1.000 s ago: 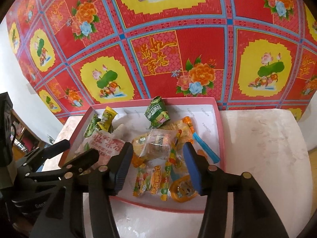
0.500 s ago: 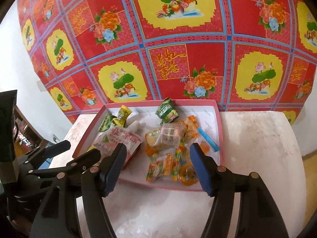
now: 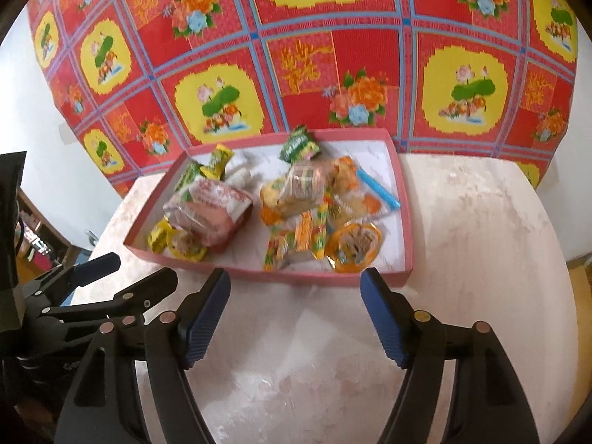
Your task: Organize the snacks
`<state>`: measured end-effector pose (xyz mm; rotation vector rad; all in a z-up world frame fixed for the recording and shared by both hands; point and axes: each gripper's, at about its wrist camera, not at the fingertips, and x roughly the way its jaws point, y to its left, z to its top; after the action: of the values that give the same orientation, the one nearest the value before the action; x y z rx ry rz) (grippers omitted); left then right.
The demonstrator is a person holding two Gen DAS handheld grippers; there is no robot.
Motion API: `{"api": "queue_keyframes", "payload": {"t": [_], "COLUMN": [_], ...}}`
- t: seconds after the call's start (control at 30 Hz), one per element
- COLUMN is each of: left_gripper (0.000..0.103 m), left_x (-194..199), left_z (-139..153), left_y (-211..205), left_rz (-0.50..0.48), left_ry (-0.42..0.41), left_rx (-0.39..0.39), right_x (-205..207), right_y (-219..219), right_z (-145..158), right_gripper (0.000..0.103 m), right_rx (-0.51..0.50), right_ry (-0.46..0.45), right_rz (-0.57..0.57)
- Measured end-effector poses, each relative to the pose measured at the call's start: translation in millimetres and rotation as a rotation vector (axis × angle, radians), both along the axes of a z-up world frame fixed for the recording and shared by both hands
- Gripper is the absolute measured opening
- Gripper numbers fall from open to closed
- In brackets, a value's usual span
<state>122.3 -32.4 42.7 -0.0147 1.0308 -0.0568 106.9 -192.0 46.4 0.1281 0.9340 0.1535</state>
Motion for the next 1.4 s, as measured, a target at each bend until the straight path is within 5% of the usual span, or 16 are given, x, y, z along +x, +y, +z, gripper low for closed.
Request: {"api": "queue_keyframes", "payload": {"t": [1.4], "left_gripper": [0.088], "left_x": [1.9], "left_z": [-1.7], "left_y": [-1.0], "left_rz": [0.008], "left_ry": [0.014], "left_rx": [0.0], "right_x": [2.5], "right_y": [-2.8], "right_z": [-6.9], "right_gripper": [0.074], "right_rx": [0.01], "right_ry": [0.032], "right_rz": [-0.014]}}
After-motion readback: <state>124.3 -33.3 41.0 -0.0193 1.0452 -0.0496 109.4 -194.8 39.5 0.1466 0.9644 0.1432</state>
